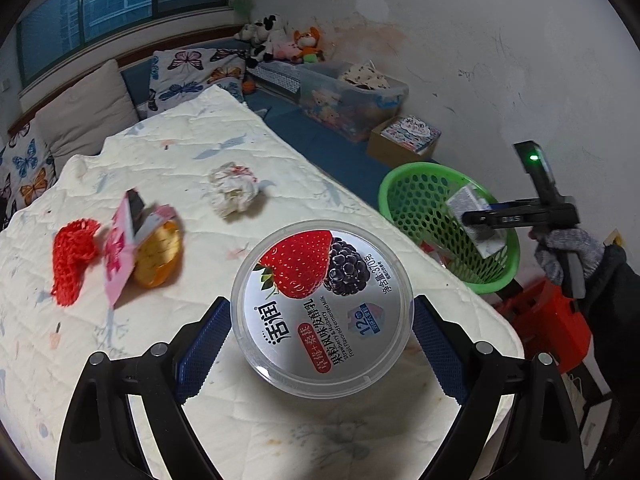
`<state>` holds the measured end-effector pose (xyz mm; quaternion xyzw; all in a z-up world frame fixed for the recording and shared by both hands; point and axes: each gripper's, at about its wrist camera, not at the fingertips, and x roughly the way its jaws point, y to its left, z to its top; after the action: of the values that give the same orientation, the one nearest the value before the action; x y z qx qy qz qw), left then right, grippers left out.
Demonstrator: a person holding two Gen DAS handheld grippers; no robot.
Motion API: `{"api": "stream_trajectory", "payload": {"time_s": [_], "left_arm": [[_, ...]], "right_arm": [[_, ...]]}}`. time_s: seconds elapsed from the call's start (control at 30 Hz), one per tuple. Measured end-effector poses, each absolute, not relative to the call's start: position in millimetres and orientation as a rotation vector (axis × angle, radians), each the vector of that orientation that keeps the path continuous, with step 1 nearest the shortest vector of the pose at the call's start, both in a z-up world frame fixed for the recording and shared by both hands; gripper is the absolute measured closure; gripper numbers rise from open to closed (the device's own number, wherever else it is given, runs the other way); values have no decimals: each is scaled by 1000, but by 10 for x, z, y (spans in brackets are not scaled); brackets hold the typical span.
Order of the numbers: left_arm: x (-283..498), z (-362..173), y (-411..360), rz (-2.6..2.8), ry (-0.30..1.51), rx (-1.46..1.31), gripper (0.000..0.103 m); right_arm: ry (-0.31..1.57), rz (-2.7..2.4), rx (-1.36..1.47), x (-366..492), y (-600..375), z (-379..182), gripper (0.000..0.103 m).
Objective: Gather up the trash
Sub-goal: 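Carry the milk carton over the green basket and open the right tool, then carry the yogurt cup over the green basket and open the left tool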
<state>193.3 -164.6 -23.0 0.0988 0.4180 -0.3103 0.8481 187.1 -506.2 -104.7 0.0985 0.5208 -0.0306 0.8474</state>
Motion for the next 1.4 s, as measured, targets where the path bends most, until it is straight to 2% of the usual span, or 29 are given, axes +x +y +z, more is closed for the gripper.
{"api": "stream_trajectory", "payload": {"time_s": [0.27, 0.6, 1.1, 1.4], "left_arm": [[1988, -276, -1737, -654, 897, 223, 16], [2033, -323, -1892, -675, 909, 235, 16], [2260, -384, -2980, -824, 921, 357, 16], [2406, -612, -3800, -872, 974, 438, 16]], "right_arm": [[1165, -79, 157, 2201, -5009, -1315, 30], [1149, -80, 150, 2357, -4966, -1373, 27], [915, -108, 219, 1429, -5151, -554, 24], [866, -150, 279, 957, -5320, -523, 23]]}}
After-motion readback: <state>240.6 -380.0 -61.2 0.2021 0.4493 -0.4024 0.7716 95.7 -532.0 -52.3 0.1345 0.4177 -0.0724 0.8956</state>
